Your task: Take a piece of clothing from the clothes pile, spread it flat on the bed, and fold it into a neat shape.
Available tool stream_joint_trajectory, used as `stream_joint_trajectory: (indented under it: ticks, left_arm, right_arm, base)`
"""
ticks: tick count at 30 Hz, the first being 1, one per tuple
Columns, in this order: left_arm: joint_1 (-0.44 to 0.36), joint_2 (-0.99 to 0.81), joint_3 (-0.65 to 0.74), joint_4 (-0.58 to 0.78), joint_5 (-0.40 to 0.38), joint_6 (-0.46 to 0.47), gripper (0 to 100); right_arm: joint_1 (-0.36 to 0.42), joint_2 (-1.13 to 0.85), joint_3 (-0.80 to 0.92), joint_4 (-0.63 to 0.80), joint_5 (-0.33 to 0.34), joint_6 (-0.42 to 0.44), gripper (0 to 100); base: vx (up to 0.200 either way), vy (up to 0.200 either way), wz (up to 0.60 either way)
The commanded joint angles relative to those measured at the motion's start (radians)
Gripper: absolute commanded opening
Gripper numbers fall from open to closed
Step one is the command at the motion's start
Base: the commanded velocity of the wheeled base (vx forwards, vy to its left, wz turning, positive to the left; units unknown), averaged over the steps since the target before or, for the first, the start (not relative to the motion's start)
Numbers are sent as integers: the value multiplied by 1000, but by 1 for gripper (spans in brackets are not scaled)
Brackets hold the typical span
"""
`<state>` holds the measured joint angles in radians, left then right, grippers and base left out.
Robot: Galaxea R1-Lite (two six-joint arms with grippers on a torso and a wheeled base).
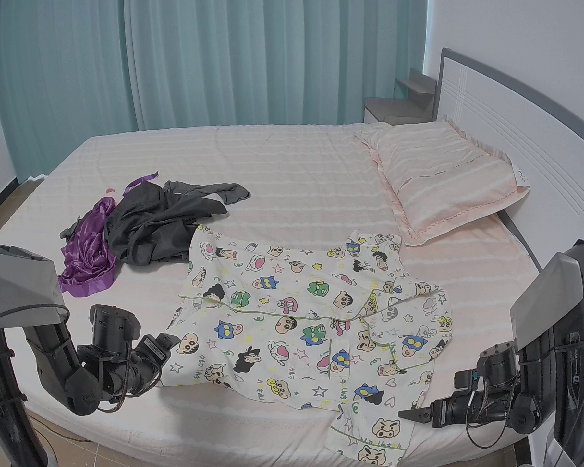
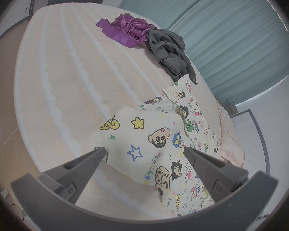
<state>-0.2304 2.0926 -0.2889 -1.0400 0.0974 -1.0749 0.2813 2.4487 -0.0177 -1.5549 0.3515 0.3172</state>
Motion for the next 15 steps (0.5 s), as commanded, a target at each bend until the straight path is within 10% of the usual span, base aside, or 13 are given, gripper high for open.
stream_joint_trajectory:
  ticks: [1, 15]
  left_arm:
    - [-1, 0, -1, -2, 2, -2, 100]
    - [-1, 1, 8, -26, -1, -3, 100]
  right_arm:
    - [9, 13, 16, -13, -2, 5, 100]
    - [93, 15, -27, -13, -23, 97, 100]
  base:
    - [0, 0, 0]
    - [-143, 0, 0]
